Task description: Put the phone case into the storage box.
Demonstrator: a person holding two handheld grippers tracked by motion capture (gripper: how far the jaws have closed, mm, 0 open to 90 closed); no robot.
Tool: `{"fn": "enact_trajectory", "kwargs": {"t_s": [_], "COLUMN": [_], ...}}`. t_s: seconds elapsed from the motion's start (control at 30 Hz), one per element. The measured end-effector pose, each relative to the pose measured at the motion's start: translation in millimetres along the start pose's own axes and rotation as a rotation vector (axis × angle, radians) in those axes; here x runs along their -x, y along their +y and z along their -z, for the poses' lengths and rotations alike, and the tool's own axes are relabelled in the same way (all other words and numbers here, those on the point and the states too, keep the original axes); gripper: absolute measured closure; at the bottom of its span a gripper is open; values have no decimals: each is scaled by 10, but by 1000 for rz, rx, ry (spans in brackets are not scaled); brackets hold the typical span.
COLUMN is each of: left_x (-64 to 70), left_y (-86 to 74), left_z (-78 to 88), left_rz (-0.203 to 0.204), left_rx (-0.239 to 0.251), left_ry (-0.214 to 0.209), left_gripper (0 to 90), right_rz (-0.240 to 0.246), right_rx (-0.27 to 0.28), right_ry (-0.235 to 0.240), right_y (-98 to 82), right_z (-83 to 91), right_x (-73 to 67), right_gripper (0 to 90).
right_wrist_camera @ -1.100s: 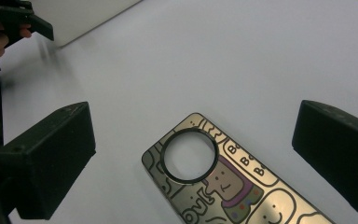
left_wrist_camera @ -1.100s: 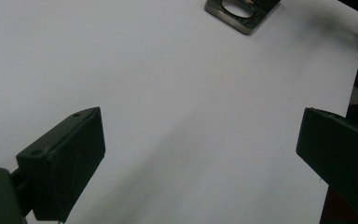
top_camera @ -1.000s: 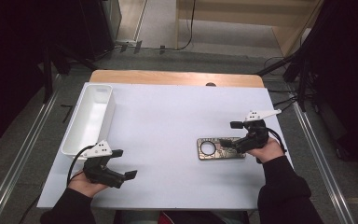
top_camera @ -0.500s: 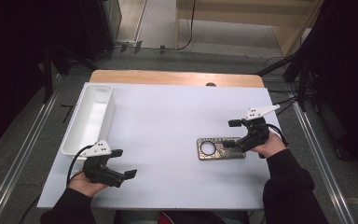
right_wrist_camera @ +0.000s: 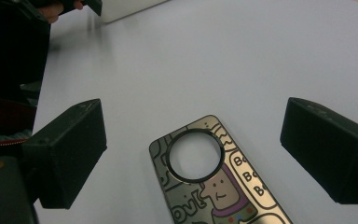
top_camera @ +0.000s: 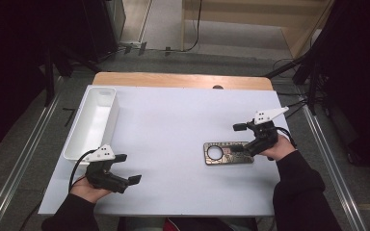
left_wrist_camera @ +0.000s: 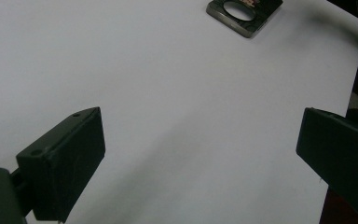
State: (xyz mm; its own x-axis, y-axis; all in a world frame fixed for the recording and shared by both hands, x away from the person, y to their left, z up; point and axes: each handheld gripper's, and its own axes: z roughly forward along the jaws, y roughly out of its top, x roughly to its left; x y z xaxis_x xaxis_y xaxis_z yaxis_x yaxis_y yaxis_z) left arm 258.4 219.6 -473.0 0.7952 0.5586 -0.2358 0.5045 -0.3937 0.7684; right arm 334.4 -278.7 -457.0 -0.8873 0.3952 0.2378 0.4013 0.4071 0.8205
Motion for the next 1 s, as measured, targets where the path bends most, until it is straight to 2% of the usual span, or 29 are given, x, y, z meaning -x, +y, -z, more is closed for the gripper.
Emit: {"fn": "enact_trajectory", "kwargs": {"t_s": [0.1,0.17,0.47,0.63,0.67,0.77,1.0], "left_x": [-2,-3,-1,-2,-4,-3,-6], "left_y": [0,-1,-1,-2,-2,-2,-3], "left_z": [0,2,0,0,-1,0,0], "left_rz": [-1,1,-2,-2,-2,-1,-4], "left_rx": [0,2,1,0,-1,1,-2], "left_ry": [1,0,2,1,1,2,0], "left_gripper": [10,10,10,10,10,10,10], "right_rz": [9,3,15,31,50,49,63], "right_rx": [-12,-19,-23,-23,-17,-19,-37], "right_ry": [0,5,24,28,31,34,21], "right_y": [-11,-18,-47,-71,-87,-100,-138], "right_z": [-14,-26,-61,-71,-82,-89,-105], "right_x": [26,36,81,97,109,117,139], "right_gripper": [58,13,13,12,13,12,13]}}
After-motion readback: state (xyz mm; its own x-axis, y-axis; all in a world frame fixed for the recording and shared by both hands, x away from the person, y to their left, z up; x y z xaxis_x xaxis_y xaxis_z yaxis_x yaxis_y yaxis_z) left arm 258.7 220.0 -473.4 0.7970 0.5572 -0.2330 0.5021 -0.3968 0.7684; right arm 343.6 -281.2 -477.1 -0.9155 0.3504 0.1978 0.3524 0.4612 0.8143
